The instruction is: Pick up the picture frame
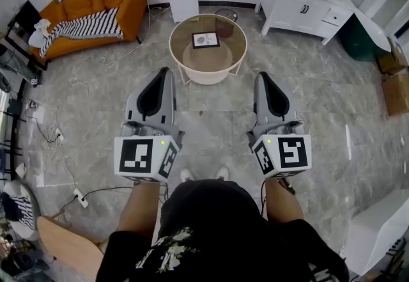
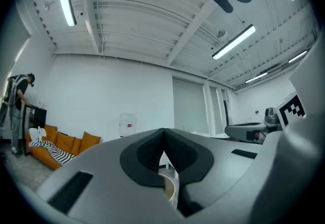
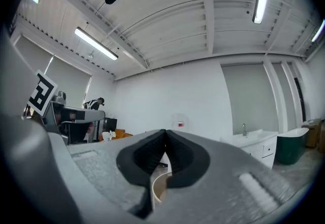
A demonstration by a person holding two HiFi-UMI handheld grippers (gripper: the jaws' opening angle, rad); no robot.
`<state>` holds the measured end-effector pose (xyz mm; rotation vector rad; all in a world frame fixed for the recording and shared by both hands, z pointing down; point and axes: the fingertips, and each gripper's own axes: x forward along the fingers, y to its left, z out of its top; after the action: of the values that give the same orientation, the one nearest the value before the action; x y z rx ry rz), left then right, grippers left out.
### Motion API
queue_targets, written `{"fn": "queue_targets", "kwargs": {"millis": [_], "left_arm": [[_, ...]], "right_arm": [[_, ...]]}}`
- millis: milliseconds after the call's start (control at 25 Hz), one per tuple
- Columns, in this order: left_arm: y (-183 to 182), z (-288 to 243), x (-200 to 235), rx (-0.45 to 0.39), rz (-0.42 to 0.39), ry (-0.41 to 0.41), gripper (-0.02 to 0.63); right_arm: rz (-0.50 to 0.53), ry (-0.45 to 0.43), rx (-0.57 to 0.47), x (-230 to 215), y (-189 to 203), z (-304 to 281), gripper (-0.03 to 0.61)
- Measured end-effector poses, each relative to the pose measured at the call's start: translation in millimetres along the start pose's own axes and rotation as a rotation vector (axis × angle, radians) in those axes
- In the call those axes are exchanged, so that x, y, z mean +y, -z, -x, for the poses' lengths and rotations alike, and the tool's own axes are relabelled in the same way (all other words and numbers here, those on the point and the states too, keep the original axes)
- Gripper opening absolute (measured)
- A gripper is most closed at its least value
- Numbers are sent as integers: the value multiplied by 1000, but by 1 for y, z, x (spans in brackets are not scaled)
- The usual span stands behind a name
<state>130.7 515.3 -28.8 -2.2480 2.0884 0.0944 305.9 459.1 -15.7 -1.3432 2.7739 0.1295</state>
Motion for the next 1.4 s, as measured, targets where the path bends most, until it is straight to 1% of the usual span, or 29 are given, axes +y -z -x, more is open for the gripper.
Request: {"fn": "queue_targets", "kwargs": {"millis": [120,360,640,840,960,1120,1280,1400], "left_arm": [[2,0,-5,4,0,-16,11],[6,-8,-31,12,2,-20,11],[19,-6,-54,11,8,-33,11],[21,-15,-57,17,2,0,11],[19,-19,-48,-5,-16,26,11],[23,-22,-27,-4,-30,65,11],[22,-23,12,3,-50,81,11],[24,-26,46,3,-36,90,11]], "right_arm": [[-2,-1,5,-8,3,3,-5],[-14,-6,21,-31,10,12,-5],[-29,-14,26,-53,22,23,-5],[-37,17,24,-58,21,27,-5],[-31,45,24,-55,25,21,-5],[-23,90,36,-43,33,6,-5],[-31,118,46,-20,38,-20,-5],[-46,129,50,1,38,-43,-5]]}}
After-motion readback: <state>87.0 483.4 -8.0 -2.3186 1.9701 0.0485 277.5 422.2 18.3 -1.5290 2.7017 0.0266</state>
